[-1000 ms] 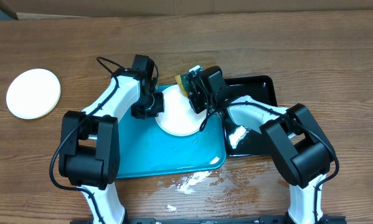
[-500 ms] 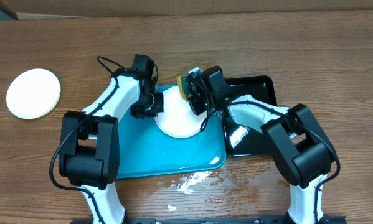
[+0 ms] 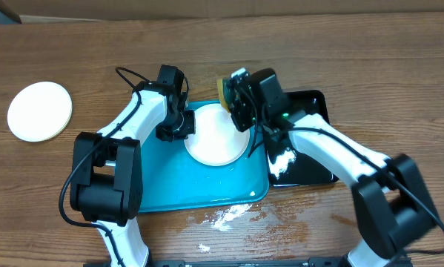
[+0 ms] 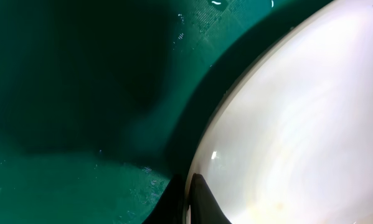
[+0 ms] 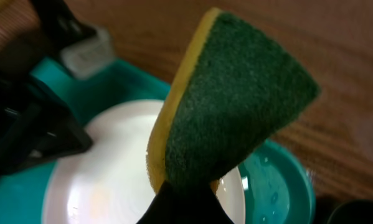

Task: Clean dirty plates on tray and stack at the side
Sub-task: 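Scrub the white plate with the sponge while the left gripper holds its rim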

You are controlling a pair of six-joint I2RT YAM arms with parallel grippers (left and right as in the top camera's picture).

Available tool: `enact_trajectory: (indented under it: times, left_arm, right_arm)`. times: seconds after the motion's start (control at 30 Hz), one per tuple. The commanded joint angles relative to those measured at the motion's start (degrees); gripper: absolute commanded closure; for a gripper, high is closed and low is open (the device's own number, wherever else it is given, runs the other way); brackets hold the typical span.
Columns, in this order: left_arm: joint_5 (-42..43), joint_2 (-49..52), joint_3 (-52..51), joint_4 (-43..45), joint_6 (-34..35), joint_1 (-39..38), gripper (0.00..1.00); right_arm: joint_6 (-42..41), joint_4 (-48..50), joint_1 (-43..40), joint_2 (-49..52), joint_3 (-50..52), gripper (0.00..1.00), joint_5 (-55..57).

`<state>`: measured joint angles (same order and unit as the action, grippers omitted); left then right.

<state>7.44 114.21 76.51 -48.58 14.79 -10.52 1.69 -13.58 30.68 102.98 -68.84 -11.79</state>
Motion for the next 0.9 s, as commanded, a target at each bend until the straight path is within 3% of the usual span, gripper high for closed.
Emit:
enact_trajectory:
  times: [0.0, 0.6, 0.87]
  left_arm:
    - [-3.56, 0.07, -0.28, 0.39, 0.04, 0.00, 0.96]
    - [-3.41, 0.07, -0.28, 0.63, 0.24, 0.00, 0.96]
    - [-3.41, 0.07, -0.28, 0.61, 0.22, 0.00, 0.96]
  right_arm:
    - [0.33, 0.50, -0.20, -1.01, -0.22, 0.96, -3.34]
    - [2.82, 5.53, 1.73, 14.38, 0.04, 0.96, -10.25]
    - [2.78, 4.37, -0.09, 15.26, 0.00, 0.96, -2.62]
